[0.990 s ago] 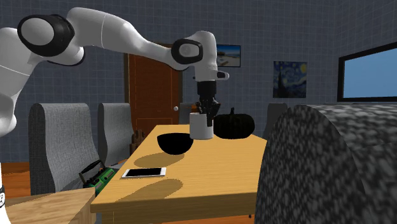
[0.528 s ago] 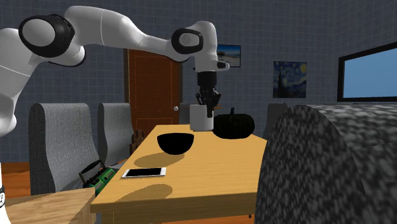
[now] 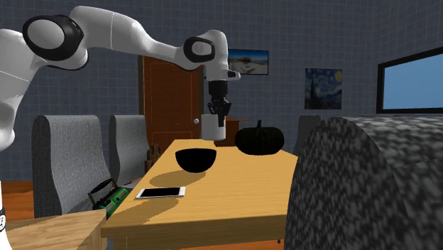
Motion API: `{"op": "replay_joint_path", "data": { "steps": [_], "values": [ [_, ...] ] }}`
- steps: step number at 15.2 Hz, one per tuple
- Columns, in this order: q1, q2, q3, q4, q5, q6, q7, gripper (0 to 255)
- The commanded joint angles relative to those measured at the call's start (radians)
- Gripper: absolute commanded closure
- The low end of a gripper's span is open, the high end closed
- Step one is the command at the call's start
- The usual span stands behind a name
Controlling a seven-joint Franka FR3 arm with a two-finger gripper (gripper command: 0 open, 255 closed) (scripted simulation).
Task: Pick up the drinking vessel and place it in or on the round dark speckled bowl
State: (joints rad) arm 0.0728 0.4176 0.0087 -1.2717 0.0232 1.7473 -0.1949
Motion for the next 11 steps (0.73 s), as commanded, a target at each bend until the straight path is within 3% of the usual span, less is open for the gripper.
{"op": "replay_joint_path", "data": {
  "steps": [1,11],
  "values": [
    [0.033,-0.014,0.011,-0.014,-0.007,0.001,0.045,255],
    [0.185,-0.007,0.068,0.021,-0.043,-0.024,0.253,255]
  ]
}}
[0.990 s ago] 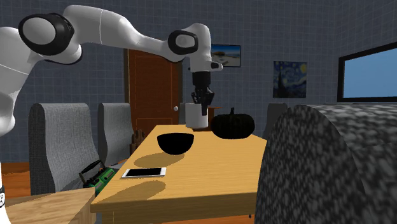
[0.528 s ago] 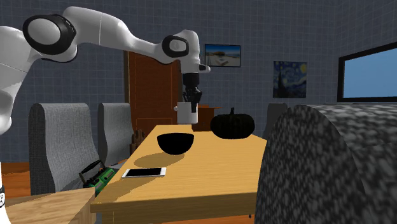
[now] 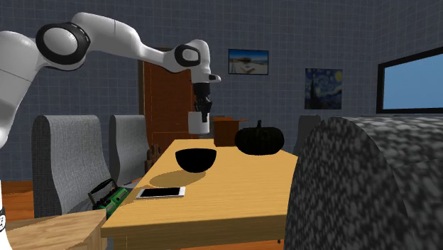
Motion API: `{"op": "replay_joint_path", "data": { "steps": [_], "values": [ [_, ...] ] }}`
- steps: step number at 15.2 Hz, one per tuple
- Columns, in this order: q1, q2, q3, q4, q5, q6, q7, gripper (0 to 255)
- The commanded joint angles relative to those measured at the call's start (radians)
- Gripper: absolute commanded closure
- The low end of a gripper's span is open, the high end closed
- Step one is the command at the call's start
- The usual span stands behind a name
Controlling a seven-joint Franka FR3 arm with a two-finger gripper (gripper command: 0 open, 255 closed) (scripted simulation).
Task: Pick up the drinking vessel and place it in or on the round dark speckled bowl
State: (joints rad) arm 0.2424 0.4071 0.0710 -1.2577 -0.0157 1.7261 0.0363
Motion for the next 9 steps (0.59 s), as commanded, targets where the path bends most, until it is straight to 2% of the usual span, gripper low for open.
{"op": "replay_joint_path", "data": {
  "steps": [1,9],
  "values": [
    [0.032,0.011,0.011,0.02,-0.008,-0.009,0.043,255],
    [0.029,-0.002,0.01,-0.106,-0.007,0.105,0.043,255]
  ]
}}
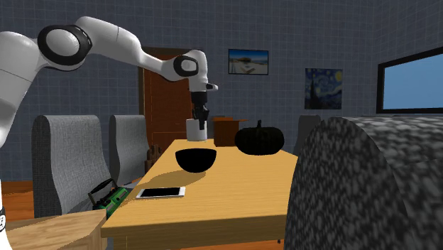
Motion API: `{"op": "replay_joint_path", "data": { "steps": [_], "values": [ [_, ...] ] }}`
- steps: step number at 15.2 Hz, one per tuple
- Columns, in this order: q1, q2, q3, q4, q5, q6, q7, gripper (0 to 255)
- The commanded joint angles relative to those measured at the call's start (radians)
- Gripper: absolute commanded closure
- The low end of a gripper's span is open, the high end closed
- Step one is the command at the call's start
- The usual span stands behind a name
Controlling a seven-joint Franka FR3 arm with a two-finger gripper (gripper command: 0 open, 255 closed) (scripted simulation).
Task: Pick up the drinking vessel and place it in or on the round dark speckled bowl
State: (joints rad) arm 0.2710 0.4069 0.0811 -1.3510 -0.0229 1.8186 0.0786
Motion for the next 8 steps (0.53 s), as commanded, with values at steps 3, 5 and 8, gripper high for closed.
{"op": "replay_joint_path", "data": {
  "steps": [3,5,8],
  "values": [
    [-0.001,-0.001,0.0,-0.053,0.0,0.053,0.001,255],
    [-0.001,0.0,0.0,-0.077,0.0,0.079,0.001,255],
    [-0.001,0.004,-0.001,-0.111,-0.001,0.117,0.001,255]
  ]
}}
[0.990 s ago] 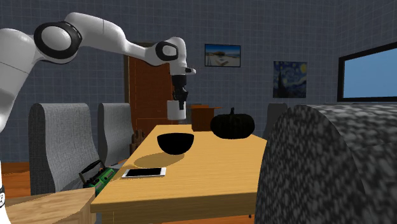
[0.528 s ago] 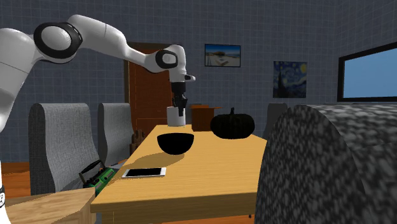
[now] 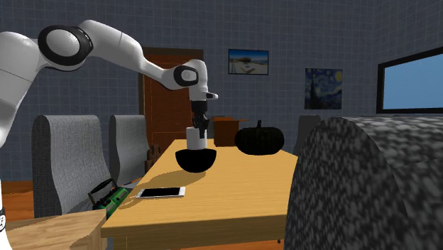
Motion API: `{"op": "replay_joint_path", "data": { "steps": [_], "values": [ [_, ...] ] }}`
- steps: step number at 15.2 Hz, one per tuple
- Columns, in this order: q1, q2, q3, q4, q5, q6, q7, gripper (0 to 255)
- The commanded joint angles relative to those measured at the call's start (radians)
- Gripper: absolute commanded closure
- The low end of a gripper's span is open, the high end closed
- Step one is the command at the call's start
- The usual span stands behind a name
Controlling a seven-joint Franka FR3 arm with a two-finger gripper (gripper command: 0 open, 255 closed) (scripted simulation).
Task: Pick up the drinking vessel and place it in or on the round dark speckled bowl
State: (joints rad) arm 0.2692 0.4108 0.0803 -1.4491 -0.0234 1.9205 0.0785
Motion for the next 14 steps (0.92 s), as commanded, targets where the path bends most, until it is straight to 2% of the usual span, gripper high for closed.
{"op": "replay_joint_path", "data": {
  "steps": [1,9,10,14],
  "values": [
    [0.0,0.003,0.0,-0.026,-0.001,0.03,0.001,255],
    [0.0,0.003,0.0,-0.026,-0.001,0.03,0.001,255],
    [0.0,0.003,0.0,-0.026,-0.001,0.03,0.001,0],
    [0.0,0.003,0.0,-0.026,-0.001,0.03,0.001,0]
  ]
}}
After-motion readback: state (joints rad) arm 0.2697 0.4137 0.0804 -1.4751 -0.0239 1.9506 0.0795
